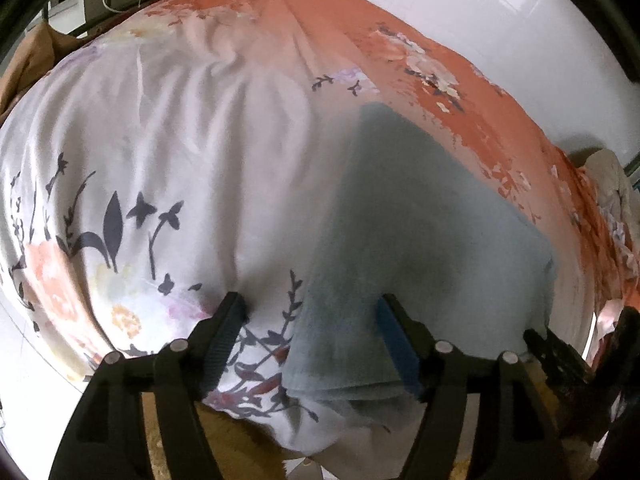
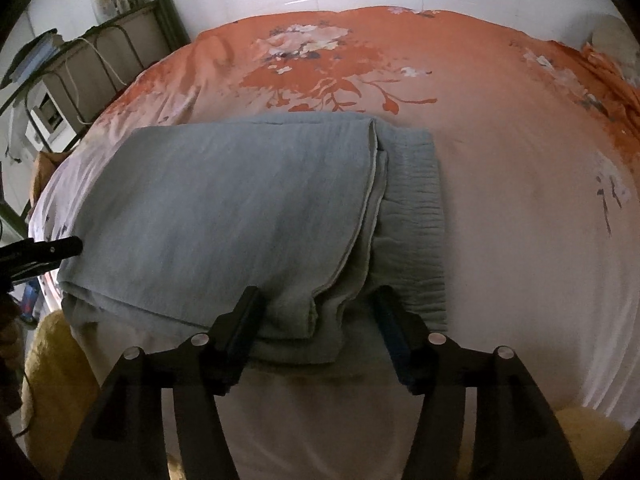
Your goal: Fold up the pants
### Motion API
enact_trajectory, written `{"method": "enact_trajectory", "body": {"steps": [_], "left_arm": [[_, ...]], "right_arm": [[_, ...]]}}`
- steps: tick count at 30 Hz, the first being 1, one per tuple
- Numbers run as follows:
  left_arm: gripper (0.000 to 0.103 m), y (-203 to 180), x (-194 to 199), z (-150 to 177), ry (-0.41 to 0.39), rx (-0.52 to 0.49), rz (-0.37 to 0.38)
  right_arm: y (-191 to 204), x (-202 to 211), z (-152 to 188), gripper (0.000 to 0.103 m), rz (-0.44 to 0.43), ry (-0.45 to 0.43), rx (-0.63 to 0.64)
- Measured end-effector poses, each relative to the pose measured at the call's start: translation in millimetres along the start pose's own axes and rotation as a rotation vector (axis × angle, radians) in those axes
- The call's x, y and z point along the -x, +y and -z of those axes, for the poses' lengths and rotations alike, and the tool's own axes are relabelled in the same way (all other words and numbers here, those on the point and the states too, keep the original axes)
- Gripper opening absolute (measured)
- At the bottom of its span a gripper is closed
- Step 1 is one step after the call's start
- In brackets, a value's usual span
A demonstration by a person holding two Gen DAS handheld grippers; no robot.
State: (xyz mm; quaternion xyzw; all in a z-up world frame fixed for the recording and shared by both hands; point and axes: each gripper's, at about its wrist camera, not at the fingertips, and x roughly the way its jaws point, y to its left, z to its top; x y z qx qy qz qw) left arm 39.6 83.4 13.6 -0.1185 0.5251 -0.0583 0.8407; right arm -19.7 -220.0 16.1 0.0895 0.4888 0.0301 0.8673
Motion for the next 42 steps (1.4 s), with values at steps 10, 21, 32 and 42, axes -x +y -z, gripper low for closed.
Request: {"method": "enact_trajectory", "body": {"steps": [10,21,32,42], "left_arm": [[0.076,-30,-3,6,-0.050,-0.151,-0.083],[0.077,-34,-14,6,-0.029,-0.165,-0.124],[0.036,-38,-3,9,-0.064,-0.200,-0.087],[0.011,-39,51,0,-0.135,-0.136,0.155]], "right_arm": [[6,-4,-2,0.068,0.004,-0.014,0.014],[8,-5,-2,0.070,0.011,-0.013,0.022],[12,-4,-1,0.070,0.034,-0.018,0.045],[11,-1,-1,0.069,0.039,-0.020,0.048]]}}
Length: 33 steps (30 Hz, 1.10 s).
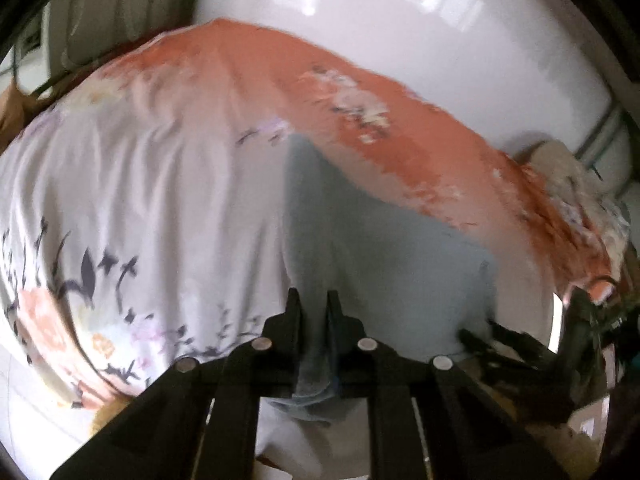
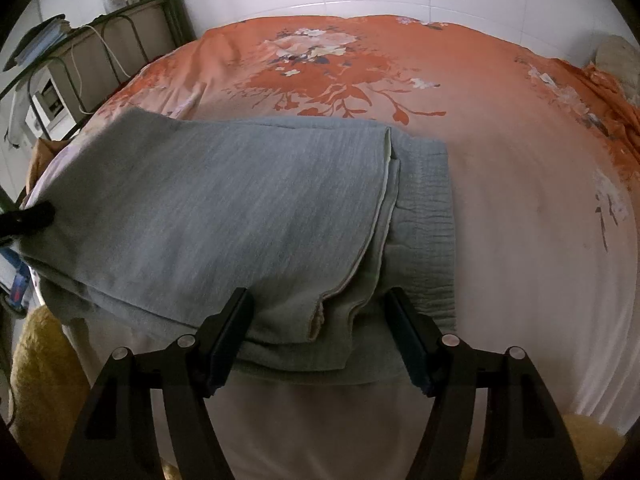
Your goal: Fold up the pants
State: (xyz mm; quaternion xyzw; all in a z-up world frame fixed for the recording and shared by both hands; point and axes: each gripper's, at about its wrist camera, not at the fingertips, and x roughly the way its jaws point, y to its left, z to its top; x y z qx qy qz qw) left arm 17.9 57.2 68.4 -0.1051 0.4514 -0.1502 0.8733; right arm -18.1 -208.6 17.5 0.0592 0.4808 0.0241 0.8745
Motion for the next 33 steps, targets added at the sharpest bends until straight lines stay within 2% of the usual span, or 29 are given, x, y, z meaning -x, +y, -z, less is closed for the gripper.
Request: {"method": "enact_trajectory", "body": {"steps": [5,10,14,18,22,24,27,29,33], "left_arm": [[0.011,-41,13,-6,-0.019,-0.087,0.059],[0.011,-90,12,-7,-0.008,-0.167,0.142],[0.011,-123,-7,0,0.042,-0.235,0.164],[0.011,-139,-37,13,0.107,-0.261,0.172],[0.012,-151,-65,28,0.175,-0.303,0.160],[0.015,-155,-77,32,0.220,-0.308,0.164],[0.024,-156,-79,35,0.229,-0.287,0.180],[0.036,-156,-70,34,0.220,-0.292,0.199],[0.047,-154,-39,27,0.170,-0.292,0.217]], "right_arm": [[-2,16,-5,0.068,-0.020,0.004,-0.002],[-11,51,-16,0.068,-0.014,-0.074,-0.008],[-22,60,-20,0.068,0.006,-0.070,-0.024],[-30,60,-16,0.068,0.020,-0.060,-0.043],[-41,48,-10,0.068,0.033,0.000,-0.091],[-43,44,-7,0.068,0.020,0.018,-0.114],[-44,43,-6,0.068,0.015,0.033,-0.127],[-43,43,-7,0.068,0.014,0.036,-0.131],[-41,46,-11,0.068,0.007,0.040,-0.135]]}}
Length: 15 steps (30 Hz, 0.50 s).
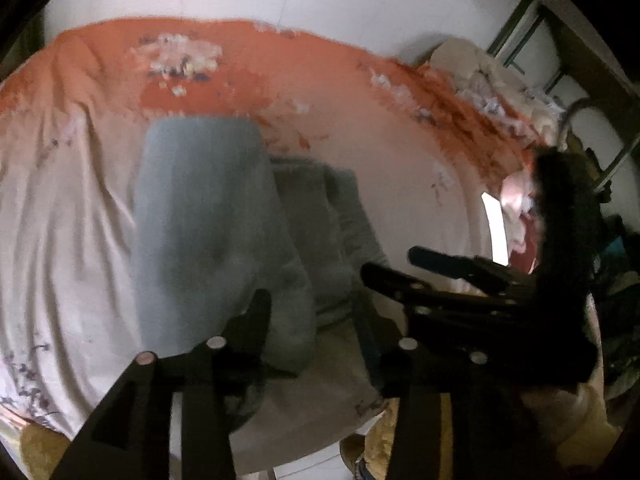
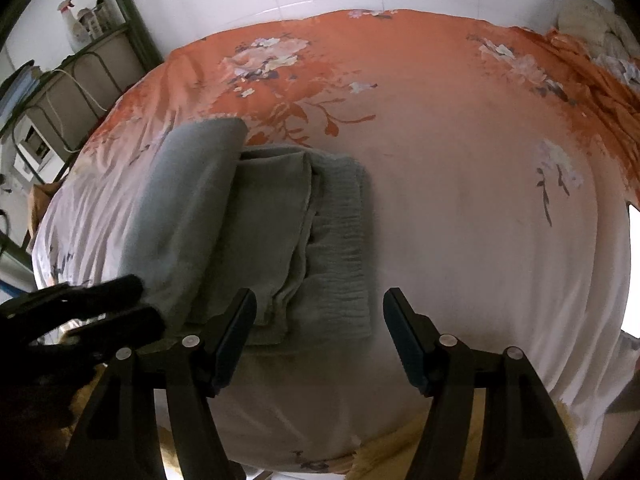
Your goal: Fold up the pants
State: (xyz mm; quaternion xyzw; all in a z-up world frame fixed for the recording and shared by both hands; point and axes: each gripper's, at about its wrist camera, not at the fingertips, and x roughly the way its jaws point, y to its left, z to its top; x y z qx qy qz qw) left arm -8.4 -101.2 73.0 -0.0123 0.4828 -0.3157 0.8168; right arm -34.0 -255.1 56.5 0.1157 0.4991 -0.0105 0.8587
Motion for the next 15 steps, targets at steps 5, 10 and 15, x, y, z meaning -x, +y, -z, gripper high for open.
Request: {"method": "enact_trajectory", "body": {"steps": [5,10,15], "left_arm": [[0.056,19,34,-3,-0.080,0.039,-0.069],[0.056,53,34,6,-0.045,0.088,-0.241],[0.056,83,26,23,0.004,0.185,-0.261]], "right_arm": [[9,6,-8,0.068,-0.041,-0.025,-0.024],[21,-9,-16,0.068,-0.128,0.011,-0.059],[41,-33,-20,0.068,-0.151,0.073,-0.041]]}}
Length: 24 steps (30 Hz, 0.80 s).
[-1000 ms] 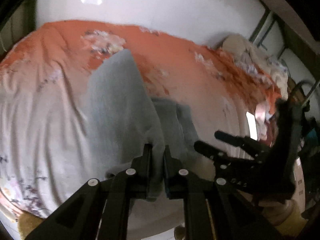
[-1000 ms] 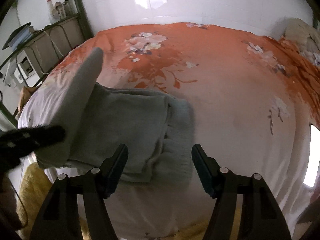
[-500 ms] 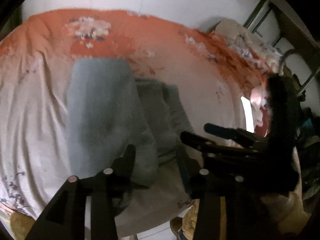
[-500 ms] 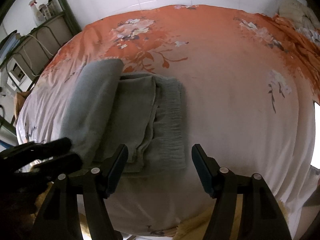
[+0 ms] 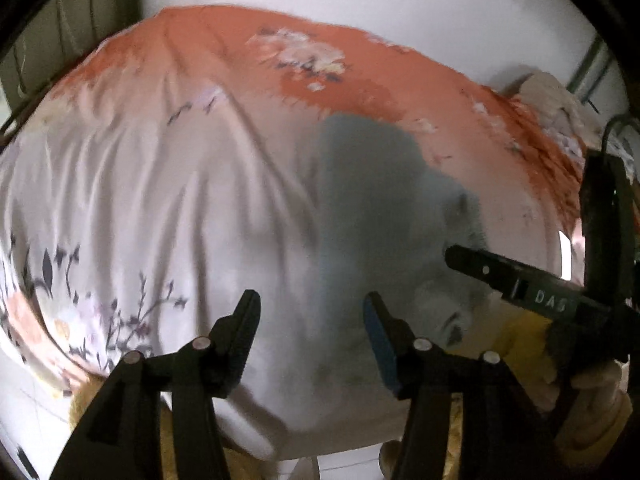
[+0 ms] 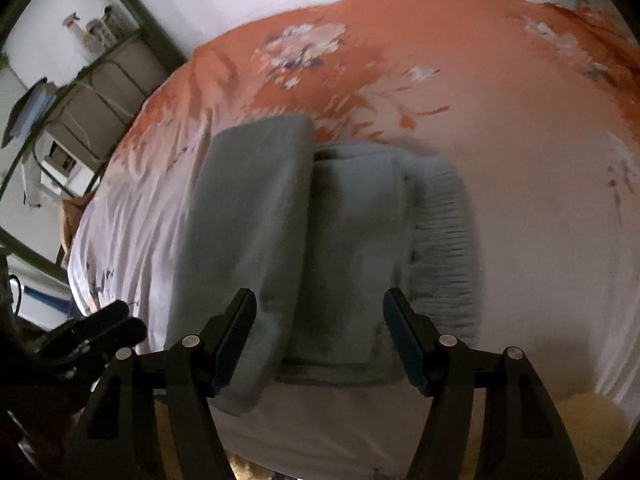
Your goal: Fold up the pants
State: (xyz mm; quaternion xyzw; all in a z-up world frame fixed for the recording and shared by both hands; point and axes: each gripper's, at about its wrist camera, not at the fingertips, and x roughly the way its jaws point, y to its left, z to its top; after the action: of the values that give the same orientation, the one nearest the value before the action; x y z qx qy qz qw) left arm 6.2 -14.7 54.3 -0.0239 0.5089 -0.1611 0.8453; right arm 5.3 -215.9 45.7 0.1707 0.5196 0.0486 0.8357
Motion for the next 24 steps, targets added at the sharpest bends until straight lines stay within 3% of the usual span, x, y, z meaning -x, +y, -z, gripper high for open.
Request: {"method": "enact_trajectory", "body": {"steps": [3,6,9,10,12,18,24], "left_arm": [[0.056,8,-6,7,0.013,0.009,-0.006],[0.056,14,-9,8,0.026,0.027,-0.015],[0.056,20,-8,8,0.024,0.036,-0.033],[0.056,21,-7,8,0.021,0.040,-0.035],[0.056,24,-4,8,0.012,0.050,-0.032],[0.056,20,2,-2,0.000,0.049,-0.043],[0.056,-5,0,-18,-0.015,0.025,-0.005]], "right_arm": [[12,-15,-1,0.068,0.038,0.023,0.037],[21,-24,-3,0.065,0.018,0.034,0.052],[32,-20,-4,0.017,-0.015,0.025,0.081],[39,-15,-4,0.012,0.015,-0.002,0.118],[49,-1,-4,0.011,0.030,-0.056,0.178],[38,57,-8,0.010,0.038,-0.201,0.172],[6,64,-7,0.010,0.140,-0.198,0.188]]}}
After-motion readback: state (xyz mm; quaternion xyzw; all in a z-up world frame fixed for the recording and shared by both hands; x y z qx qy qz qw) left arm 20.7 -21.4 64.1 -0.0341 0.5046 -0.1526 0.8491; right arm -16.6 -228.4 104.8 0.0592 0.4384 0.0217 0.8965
